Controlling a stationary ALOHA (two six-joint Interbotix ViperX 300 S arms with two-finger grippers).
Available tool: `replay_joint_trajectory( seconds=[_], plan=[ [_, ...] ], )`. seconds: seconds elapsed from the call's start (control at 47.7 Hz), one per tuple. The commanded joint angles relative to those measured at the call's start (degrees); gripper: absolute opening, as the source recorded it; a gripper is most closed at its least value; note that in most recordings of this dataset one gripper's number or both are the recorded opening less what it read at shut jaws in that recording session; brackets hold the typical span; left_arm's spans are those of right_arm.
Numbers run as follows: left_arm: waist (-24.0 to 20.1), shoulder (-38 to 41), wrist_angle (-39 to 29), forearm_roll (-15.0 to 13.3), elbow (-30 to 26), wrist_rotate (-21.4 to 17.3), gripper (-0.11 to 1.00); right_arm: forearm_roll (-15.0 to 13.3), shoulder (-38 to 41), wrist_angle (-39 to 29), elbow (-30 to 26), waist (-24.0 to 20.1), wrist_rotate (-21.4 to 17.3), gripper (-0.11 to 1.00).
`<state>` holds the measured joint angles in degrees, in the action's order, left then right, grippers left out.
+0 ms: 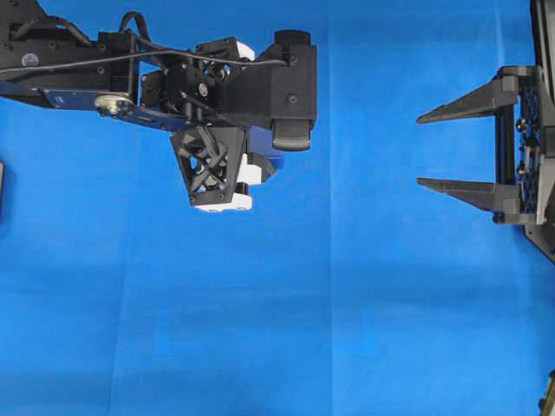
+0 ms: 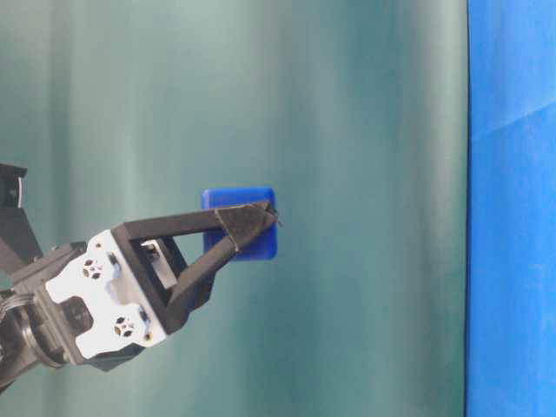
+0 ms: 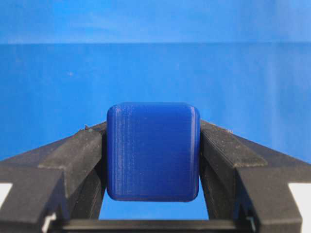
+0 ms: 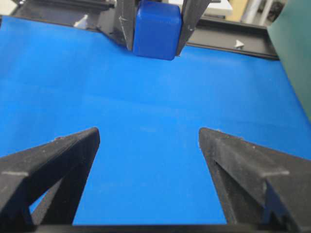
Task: Handover the blue block to the right arm after grasping it with the left arm, then place it in the designated position.
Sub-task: 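Lift the cube with the left gripper and rotate it toward the right arm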
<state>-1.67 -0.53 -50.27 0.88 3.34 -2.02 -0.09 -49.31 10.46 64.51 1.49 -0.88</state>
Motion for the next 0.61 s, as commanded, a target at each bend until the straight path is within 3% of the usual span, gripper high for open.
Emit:
replay_joint_trajectory(
  seconds=[0.0,0.587],
  plan=[
    [0.1,-1.8,0.2,0.2,-1.3,0.1,0.46,0.1,0.1,0.3,-1.6,0.0,-0.1,0.96],
    [0.1,-1.8,0.5,0.2,-1.2,0.1,0.46,0.1,0.2,0.3,-1.7,0.0,-0.1,0.96]
  ],
)
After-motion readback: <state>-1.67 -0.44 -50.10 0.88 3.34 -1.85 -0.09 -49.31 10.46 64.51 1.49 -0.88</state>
